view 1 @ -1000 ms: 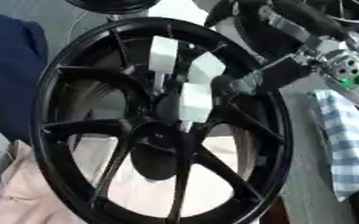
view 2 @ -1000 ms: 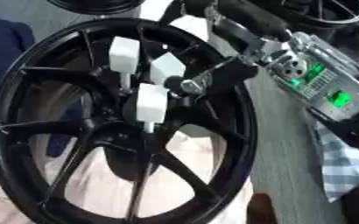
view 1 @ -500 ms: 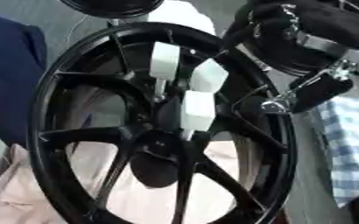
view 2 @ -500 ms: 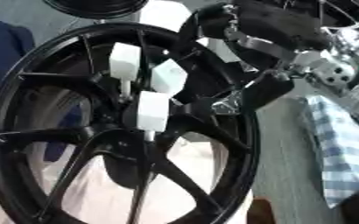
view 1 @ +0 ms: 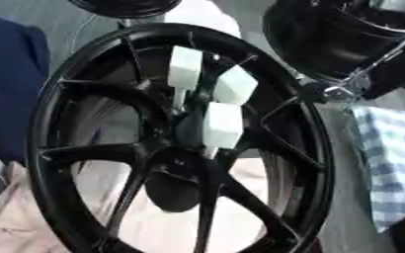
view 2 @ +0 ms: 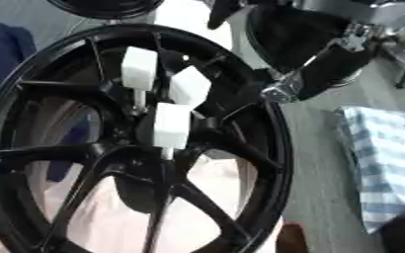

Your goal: Pull the pin out of the wheel hub.

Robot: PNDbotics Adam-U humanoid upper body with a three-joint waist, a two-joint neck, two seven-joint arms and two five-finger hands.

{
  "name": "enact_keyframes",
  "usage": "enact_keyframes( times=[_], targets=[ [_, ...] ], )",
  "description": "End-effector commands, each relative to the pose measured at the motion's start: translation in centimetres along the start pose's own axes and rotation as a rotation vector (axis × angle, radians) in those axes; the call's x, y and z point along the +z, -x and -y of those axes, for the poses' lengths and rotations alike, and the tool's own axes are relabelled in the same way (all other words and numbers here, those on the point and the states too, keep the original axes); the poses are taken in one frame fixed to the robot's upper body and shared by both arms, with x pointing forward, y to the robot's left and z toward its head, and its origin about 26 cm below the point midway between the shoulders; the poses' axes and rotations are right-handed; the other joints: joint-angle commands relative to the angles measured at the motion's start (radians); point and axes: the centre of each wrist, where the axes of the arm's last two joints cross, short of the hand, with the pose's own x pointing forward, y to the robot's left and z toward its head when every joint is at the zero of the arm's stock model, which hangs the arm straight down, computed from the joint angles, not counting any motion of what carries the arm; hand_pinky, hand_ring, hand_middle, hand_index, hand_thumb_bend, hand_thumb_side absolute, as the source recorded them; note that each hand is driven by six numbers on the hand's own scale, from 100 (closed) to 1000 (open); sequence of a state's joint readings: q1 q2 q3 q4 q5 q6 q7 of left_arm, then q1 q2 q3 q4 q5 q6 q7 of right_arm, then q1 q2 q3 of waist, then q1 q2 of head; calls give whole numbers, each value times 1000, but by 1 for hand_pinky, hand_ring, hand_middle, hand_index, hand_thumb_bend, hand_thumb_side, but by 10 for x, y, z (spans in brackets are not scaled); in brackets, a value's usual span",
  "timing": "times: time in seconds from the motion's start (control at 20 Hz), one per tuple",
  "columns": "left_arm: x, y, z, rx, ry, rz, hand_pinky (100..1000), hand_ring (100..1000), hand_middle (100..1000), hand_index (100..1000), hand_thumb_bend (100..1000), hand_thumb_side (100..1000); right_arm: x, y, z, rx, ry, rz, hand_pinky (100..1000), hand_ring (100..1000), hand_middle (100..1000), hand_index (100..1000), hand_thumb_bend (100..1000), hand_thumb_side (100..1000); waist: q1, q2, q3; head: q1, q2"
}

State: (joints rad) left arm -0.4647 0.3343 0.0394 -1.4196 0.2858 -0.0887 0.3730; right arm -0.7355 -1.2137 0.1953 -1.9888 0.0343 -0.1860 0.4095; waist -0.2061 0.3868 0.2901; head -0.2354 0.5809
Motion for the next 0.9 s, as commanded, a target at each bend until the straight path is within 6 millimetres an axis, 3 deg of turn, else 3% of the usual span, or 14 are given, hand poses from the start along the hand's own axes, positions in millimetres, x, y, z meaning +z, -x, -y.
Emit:
enact_keyframes(
  times=[0.05,0.4,0.9],
  targets=[
    [-7,-14,-1,-9,15,51,575,531,496,666,202,875,4,-6,20,22,-23,-2,870,841,779,814,449,198,6,-14,4,-12,-26],
    [-9,-20,3,0,25,69,575,531,495,666,199,876,-2,-12,32,-4,-73,26,867,841,780,815,452,201,-1,5,23,-22,-46],
    [-11,-25,7,12,30,78,575,530,494,666,196,875,-16,-16,30,-23,-115,65,863,837,780,814,451,190,1,16,40,-15,-16]
  ],
)
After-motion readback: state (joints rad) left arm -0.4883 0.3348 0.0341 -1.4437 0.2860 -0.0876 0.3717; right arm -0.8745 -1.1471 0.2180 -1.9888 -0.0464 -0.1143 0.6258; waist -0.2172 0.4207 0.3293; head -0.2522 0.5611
